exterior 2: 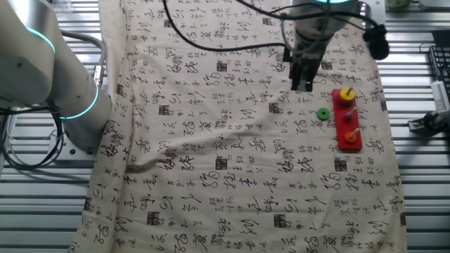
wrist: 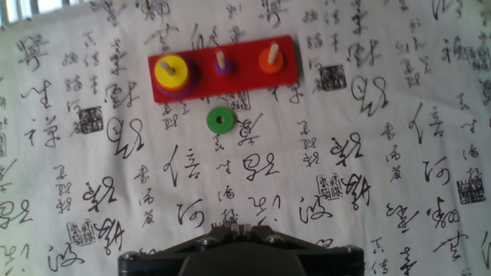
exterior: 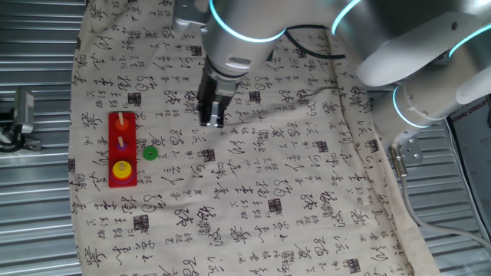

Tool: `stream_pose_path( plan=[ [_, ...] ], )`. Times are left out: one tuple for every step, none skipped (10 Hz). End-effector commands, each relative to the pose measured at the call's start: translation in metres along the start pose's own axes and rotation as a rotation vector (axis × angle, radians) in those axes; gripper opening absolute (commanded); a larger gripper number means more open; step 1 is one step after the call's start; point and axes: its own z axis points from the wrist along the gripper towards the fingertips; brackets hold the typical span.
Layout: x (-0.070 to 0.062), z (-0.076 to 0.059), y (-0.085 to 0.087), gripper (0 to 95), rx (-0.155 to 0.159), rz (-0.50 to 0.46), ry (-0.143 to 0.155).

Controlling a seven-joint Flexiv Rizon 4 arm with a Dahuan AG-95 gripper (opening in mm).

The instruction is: Take out one Hanoi block and throw it aside

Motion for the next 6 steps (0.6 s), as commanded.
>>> stream_pose_path(
  plan=[
    [-0.007, 0.002, 0.005, 0.0, 0.0, -0.015, -0.003],
    [-0.011, 0.002, 0.009, 0.0, 0.0, -0.016, -0.002],
    [-0.014, 0.002, 0.013, 0.0, -0.001, -0.016, 0.002],
    [-0.018, 0.003, 0.019, 0.0, 0.002, -0.03, 0.008],
    [-0.019, 0.004, 0.023, 0.0, -0.001, -0.044, 0.01],
    [-0.019, 0.005, 0.03, 0.0, -0.002, -0.052, 0.008]
  ],
)
